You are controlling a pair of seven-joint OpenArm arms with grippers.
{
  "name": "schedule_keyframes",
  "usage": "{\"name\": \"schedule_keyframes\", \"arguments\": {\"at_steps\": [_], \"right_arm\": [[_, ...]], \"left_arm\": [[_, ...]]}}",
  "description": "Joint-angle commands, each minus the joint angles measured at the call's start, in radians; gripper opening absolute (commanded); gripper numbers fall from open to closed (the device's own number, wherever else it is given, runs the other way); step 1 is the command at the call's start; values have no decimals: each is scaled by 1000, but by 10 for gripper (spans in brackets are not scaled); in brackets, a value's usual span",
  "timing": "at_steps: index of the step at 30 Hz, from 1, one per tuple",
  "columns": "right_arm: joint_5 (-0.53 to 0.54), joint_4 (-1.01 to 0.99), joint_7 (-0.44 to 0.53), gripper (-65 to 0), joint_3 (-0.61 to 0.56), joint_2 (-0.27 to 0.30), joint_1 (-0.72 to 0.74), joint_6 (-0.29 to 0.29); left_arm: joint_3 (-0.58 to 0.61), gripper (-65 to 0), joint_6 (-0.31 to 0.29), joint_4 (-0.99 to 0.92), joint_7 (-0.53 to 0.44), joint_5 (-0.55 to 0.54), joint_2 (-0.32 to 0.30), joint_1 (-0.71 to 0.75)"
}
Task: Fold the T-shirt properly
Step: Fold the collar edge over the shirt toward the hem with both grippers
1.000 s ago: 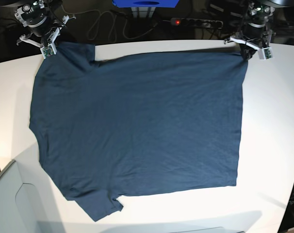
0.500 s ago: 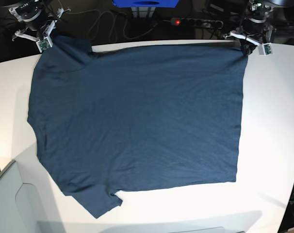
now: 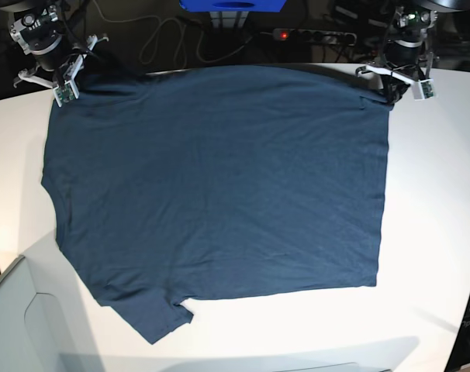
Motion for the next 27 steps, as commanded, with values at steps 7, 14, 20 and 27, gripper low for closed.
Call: {"name": "schedule_keyframes", "arguments": {"at_steps": [7,14,20,27], "right_arm": [[4,8,-3,-649,4,10,133,22],[3,-1,-152,-649,-29,35,308,22],[-119,-86,-153,-649,-141,56,434,22],[-177,-242,-149,-649,-180,55,580,22]], "left_arm": [[-6,-650,5,16,-17,-2,-7,-73],[-4,-650,5,8,-15,-2,-7,-165],[-4,-650,5,-16,-15,-2,-7,-239],[-4,-650,5,-80,-15,-2,-11,-311]]}}
